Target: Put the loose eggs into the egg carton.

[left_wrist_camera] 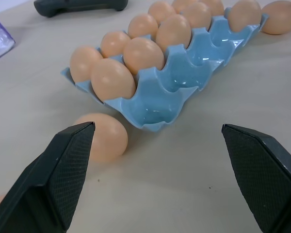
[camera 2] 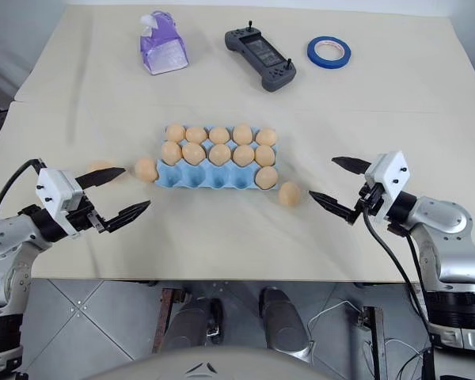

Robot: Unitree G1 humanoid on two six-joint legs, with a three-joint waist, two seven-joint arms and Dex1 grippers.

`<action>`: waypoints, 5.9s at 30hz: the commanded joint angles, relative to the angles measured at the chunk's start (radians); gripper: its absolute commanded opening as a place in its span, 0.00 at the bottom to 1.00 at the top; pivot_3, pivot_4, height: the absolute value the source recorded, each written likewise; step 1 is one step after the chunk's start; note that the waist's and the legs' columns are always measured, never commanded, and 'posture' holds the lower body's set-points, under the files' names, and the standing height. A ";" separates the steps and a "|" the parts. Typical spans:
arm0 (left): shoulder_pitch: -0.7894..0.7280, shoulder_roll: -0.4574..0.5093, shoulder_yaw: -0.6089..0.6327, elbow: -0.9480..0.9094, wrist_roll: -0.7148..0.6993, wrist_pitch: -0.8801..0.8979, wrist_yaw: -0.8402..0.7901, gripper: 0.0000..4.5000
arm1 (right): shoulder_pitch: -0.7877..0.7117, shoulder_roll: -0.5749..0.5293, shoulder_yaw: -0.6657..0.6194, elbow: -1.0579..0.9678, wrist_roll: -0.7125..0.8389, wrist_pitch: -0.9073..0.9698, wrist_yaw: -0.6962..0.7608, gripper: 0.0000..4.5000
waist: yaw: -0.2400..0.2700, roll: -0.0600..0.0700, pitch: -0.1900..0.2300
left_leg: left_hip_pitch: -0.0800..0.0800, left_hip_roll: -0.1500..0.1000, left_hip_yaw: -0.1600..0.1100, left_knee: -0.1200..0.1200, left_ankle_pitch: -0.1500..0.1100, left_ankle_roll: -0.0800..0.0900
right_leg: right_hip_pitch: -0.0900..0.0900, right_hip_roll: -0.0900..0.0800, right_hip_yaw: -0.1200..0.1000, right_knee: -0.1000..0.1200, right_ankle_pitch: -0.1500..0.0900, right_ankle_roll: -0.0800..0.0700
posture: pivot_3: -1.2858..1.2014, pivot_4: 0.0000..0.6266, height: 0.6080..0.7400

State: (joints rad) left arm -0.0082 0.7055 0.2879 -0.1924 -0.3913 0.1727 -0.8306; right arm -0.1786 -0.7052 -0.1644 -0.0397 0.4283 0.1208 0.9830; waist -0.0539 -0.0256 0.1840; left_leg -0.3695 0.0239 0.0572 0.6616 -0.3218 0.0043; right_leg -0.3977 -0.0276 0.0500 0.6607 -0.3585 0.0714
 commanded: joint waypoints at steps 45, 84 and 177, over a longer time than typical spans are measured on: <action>-0.023 -0.035 -0.133 -0.134 -0.026 -0.022 -0.048 1.00 | -0.107 0.158 0.193 0.193 -0.160 -0.089 0.016 0.50 | 0.000 0.001 0.000 | 0.000 0.000 -0.006 0.002 0.002 -0.001 | 0.003 0.000 -0.006 0.001 0.001 -0.001 | 0.52 0.24 1.00; -0.021 -0.050 -0.149 -0.125 -0.026 -0.019 -0.064 1.00 | -0.076 0.120 0.236 -0.024 -0.106 0.063 0.081 0.85 | 0.001 0.001 0.000 | 0.000 0.000 -0.007 0.002 0.002 -0.001 | 0.003 -0.001 -0.007 0.000 0.001 -0.002 | 0.52 0.24 1.00; 0.294 -0.056 0.097 -0.132 -0.057 -0.030 -0.006 1.00 | -0.551 0.704 0.618 0.432 -0.378 -0.022 0.100 0.44 | -0.029 0.002 0.001 | -0.001 -0.006 -0.016 -0.012 0.004 -0.004 | 0.000 -0.021 -0.048 -0.002 0.000 -0.007 | 0.52 0.24 1.00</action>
State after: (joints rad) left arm 0.2854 0.6406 0.3731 -0.3025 -0.4289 0.1432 -0.8304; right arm -0.7281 -0.0140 0.4906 0.4277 0.0110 0.1138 1.0773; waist -0.0833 -0.0239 0.1849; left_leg -0.3709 0.0177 0.0411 0.6497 -0.3173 0.0005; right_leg -0.3976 -0.0483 0.0024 0.6591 -0.3589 0.0643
